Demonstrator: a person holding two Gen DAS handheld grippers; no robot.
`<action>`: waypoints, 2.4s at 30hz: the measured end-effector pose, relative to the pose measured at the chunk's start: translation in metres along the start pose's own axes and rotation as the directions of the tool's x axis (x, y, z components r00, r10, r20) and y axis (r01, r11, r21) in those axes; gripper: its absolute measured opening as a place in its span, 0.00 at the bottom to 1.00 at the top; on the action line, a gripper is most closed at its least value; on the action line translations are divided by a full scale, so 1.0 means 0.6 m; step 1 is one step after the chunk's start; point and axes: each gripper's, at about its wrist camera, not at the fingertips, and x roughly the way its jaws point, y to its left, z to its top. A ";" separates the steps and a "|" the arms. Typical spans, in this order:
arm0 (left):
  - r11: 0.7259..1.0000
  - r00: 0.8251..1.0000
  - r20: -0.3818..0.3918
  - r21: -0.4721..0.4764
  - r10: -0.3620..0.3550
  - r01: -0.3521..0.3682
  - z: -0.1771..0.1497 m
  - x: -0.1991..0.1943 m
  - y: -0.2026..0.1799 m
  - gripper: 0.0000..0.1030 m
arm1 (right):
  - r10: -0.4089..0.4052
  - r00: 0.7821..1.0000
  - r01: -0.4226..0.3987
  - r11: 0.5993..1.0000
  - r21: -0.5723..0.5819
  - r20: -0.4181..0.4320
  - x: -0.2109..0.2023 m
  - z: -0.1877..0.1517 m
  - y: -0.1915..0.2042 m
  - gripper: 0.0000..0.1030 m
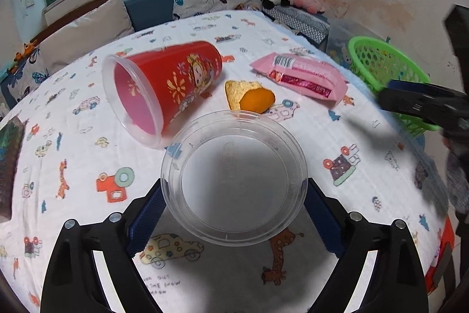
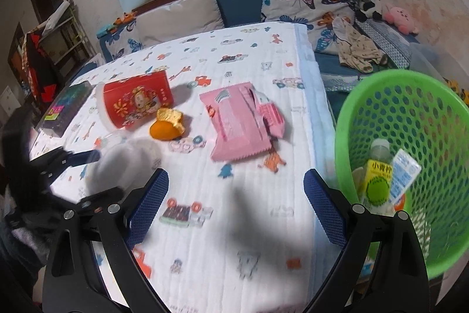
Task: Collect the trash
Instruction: 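Grasp the pink wafer wrapper with the right gripper, then drop the pink wrapper into the basket with the right gripper while the left carries the lid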
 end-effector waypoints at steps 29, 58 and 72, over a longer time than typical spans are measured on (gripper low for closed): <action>0.999 0.998 0.056 -0.031 -0.023 0.025 0.001 -0.070 0.010 0.85 | -0.052 0.989 0.042 0.996 -0.075 -0.136 0.147 0.064 -0.008 0.62; 0.988 0.987 0.078 0.086 -0.138 0.131 0.084 -0.055 -0.114 0.85 | -0.248 0.969 0.246 0.952 0.183 -0.009 -0.080 -0.013 -0.215 0.53; 0.964 0.978 0.061 0.191 -0.197 0.183 0.151 -0.024 -0.235 0.85 | -0.346 0.938 0.326 0.887 0.327 0.003 -0.139 -0.063 -0.316 0.71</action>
